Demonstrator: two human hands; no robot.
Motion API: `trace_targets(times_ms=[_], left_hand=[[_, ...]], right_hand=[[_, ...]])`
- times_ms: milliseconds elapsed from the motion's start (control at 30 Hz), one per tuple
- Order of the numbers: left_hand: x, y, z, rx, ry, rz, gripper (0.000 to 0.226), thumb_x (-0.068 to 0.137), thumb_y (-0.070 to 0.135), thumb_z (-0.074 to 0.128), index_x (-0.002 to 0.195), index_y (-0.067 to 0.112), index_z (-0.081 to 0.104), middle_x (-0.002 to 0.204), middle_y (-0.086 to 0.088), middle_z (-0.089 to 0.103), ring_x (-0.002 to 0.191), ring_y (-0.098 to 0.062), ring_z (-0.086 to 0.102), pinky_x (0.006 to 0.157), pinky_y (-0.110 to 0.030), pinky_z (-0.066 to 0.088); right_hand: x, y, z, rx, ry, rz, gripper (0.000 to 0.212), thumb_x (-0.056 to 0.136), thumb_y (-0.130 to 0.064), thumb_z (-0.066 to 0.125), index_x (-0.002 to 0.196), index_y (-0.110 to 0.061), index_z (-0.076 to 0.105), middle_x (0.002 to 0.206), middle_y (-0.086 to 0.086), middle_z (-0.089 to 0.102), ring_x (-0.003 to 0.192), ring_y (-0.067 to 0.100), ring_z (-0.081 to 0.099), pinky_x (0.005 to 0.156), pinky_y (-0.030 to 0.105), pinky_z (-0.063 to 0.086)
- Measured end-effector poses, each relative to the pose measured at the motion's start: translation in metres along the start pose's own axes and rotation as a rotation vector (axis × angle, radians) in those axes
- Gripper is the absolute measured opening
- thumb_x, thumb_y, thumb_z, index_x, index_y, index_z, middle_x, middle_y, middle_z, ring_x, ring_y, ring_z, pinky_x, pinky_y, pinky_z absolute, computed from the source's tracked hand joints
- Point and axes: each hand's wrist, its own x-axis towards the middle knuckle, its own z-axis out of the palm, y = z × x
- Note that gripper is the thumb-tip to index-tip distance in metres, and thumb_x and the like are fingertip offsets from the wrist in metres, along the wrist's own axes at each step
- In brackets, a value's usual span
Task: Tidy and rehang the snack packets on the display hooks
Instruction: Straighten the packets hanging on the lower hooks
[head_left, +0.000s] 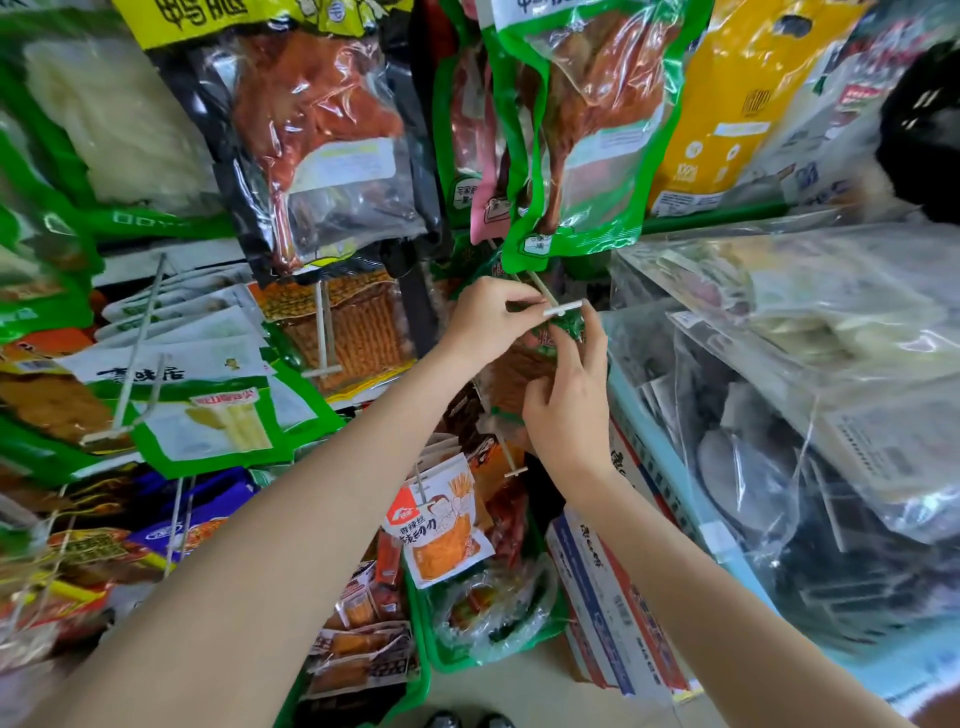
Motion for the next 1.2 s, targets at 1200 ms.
trace_targets(times_ms=[1200], left_hand=[[0.006,-0.002,0.023,-0.03,0.361,-0.145,0.018,0.086,0.015,0.061,0.097,0.005,0.072,0.094,-0.005,0.072,0.077,-0.009,0.061,0.06,-0.003,0.038]], right_hand=[[0.011,-0.001,-0.005,-0.363,-0.191,0.015,0.063,0.086,-0.012,0.044,0.145,-0.006,0.021,0.152,0.006,0.022,0.14,0.026,0.018,0.113,0.039,0.018]])
